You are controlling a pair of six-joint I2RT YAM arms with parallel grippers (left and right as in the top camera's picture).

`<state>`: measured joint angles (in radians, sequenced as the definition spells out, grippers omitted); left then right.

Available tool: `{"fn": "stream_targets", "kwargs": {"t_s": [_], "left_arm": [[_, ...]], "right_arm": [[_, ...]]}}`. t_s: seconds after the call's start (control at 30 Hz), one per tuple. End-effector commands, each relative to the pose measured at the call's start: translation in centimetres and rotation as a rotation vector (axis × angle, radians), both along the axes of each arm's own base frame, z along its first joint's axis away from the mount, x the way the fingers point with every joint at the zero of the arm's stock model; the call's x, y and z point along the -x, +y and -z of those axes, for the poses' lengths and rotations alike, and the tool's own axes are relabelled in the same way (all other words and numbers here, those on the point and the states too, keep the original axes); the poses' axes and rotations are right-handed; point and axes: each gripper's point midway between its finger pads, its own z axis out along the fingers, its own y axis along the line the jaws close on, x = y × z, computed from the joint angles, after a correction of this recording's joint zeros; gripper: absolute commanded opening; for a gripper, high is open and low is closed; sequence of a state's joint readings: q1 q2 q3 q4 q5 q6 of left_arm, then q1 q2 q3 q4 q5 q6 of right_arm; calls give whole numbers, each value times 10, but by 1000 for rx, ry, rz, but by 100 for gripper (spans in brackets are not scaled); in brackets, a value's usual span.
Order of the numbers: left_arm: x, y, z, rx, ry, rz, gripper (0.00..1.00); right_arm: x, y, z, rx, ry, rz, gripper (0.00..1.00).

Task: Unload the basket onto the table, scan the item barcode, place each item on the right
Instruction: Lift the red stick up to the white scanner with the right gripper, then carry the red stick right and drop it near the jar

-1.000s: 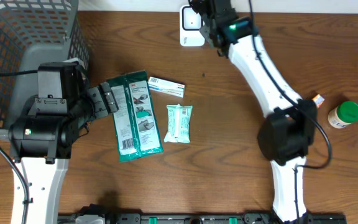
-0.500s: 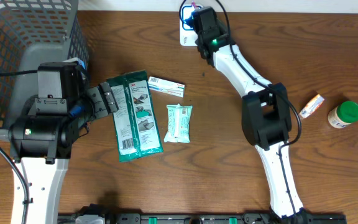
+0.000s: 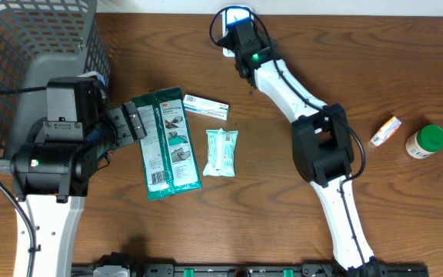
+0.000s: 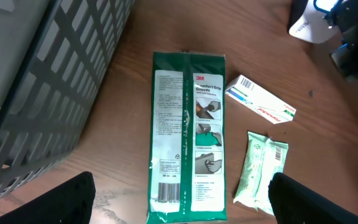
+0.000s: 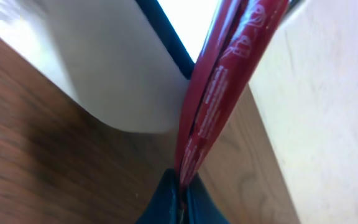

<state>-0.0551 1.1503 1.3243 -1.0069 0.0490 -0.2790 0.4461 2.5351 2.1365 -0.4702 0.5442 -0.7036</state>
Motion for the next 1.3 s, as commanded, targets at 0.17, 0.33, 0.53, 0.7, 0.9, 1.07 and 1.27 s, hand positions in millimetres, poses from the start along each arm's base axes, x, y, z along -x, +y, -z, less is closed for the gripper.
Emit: {"fn": "stream_targets", "kwargs": {"t_s": [0.17, 0.33, 0.53, 0.7, 0.9, 1.07, 1.27], "left_arm": [[0, 2, -3, -19, -7, 10, 90], [0, 2, -3, -19, -7, 9, 90], [0, 2, -3, -19, -7, 9, 90], [0, 2, -3, -19, -7, 9, 90], [0, 2, -3, -19, -7, 9, 90], [0, 2, -3, -19, -7, 9, 90], [0, 2, -3, -19, -7, 9, 90]], "right_arm": [[4, 3, 0, 144, 17, -54, 1], [4, -1, -1, 178, 19, -56, 1], [0, 2, -25, 98, -44, -16, 1], [4, 15, -78, -78, -105, -14, 1], [24, 18, -146, -422, -95, 3, 1], [60, 2, -191, -688, 23, 25, 1], [97, -61, -202, -901, 182, 248, 1]]}}
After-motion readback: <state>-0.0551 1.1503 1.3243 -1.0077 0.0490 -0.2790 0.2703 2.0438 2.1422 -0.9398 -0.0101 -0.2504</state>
